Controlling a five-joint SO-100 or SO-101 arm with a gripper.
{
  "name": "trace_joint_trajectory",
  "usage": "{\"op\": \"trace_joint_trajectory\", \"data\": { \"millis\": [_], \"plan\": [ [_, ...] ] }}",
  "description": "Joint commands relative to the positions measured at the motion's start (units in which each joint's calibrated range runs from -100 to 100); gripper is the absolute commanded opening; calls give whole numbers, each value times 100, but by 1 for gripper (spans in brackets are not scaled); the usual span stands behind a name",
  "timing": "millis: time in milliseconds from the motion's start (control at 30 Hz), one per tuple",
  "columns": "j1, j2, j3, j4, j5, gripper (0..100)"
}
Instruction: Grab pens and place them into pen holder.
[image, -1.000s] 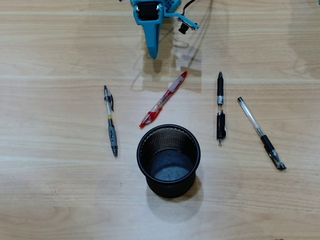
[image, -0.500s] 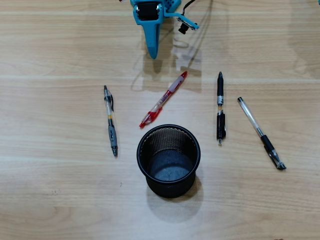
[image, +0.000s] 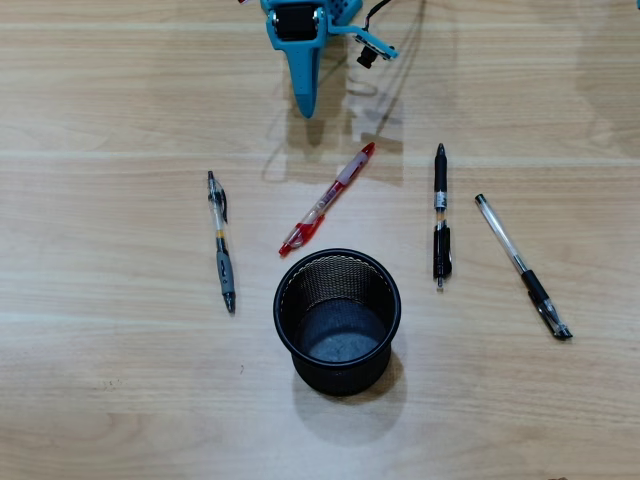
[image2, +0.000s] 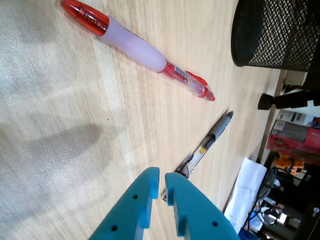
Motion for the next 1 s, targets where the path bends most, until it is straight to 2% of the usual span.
{"op": "trace_joint_trajectory", "data": {
  "millis": [0, 533, 833, 967],
  "plan": [
    [34, -44, -1, -45, 14, 2],
    [43, -44, -37, -54, -2, 2],
    [43, -36, -1939, 15, -12, 2],
    [52, -36, -2318, 15, -17, 2]
  ]
}}
